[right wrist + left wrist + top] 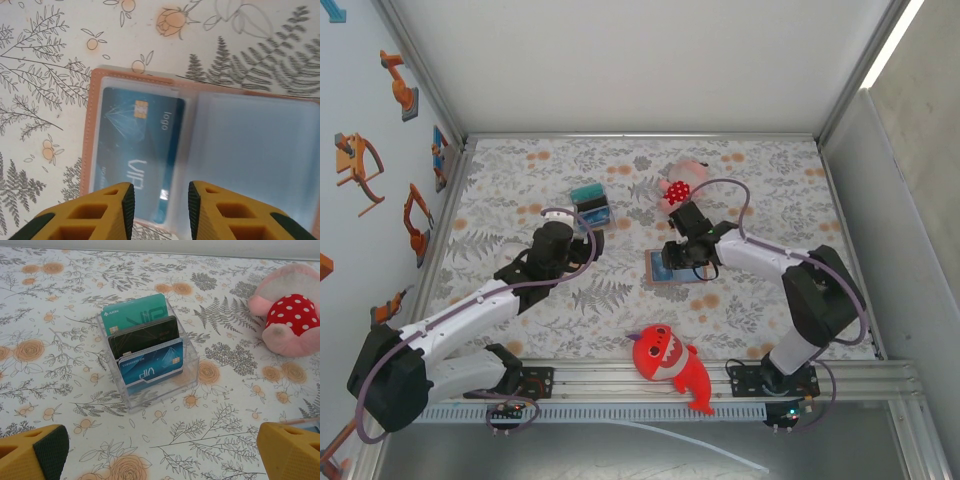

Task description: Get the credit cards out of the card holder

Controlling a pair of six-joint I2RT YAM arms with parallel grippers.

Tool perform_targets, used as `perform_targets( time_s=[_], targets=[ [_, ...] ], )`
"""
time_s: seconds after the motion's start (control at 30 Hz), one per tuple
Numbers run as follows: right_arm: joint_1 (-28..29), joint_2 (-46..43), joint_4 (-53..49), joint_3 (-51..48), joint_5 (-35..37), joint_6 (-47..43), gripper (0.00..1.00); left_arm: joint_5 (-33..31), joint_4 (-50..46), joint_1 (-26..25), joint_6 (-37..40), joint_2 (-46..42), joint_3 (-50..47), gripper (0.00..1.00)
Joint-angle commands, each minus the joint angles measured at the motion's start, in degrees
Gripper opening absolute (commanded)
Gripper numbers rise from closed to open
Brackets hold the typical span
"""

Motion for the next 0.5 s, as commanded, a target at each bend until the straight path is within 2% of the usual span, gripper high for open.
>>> perform_targets(
  time_s=[0.0,0.47],
  targets=[
    [0.75,2.33,0.68,2.52,-1.53,0.16,0.36,-0.45,0.99,-0.15,0.43,0.18,0.46,0.97],
    [1.13,7.21,-1.07,3.33,-1.03,0.6,0.4,0.27,0.97,-0.19,0.24,1.36,0.91,0.97]
  ],
)
